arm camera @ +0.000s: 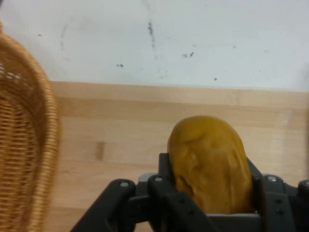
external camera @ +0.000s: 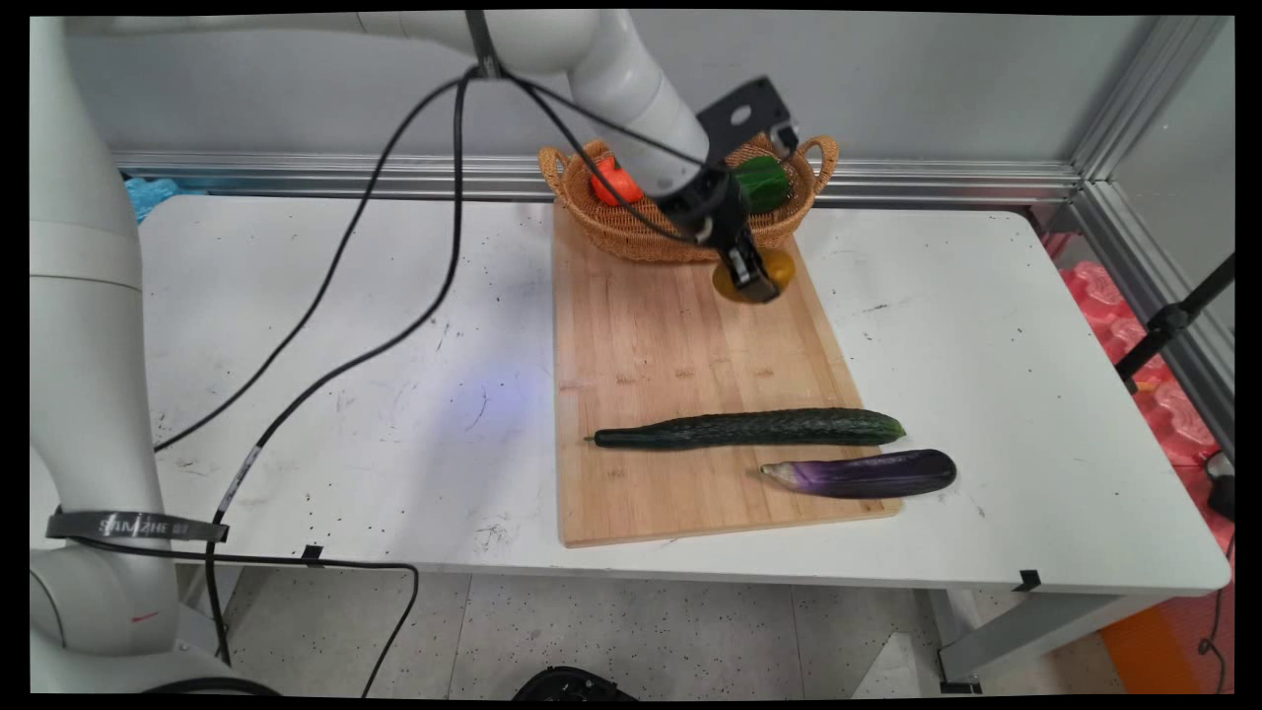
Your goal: Place the picked object on the cutting board
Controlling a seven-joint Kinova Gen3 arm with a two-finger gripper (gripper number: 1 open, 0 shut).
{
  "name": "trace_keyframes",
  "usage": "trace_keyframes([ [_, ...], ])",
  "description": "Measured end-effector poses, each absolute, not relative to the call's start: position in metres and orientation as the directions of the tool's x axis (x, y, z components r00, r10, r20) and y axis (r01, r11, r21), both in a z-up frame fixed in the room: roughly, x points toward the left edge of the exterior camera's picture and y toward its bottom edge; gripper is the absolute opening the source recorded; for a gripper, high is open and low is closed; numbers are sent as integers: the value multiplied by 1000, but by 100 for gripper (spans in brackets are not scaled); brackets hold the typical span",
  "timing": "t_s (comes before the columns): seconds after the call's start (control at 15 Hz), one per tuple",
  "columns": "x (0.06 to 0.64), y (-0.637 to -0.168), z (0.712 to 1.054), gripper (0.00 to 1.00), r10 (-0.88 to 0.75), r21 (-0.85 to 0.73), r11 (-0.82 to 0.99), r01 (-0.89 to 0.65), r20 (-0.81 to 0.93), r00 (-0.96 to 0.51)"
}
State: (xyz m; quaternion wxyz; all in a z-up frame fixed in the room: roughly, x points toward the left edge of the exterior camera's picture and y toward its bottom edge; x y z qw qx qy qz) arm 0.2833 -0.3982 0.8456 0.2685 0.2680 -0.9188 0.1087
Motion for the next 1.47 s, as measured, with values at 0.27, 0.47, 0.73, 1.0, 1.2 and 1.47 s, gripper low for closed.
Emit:
trace_keyframes([
  [0.27, 273, -395, 819, 0, -422, -50, 842, -537, 560, -713],
  [0.47, 265, -393, 801, 0, -413, -46, 848, -528, 568, -712],
  [0.73, 258, -394, 785, 0, -409, -43, 849, -527, 576, -707],
  [1.0, 253, -394, 774, 0, -409, -39, 849, -527, 584, -701],
  [1.2, 250, -394, 768, 0, -408, -37, 849, -527, 588, -699],
  [1.47, 247, -395, 761, 100, -405, -37, 850, -525, 591, -697],
])
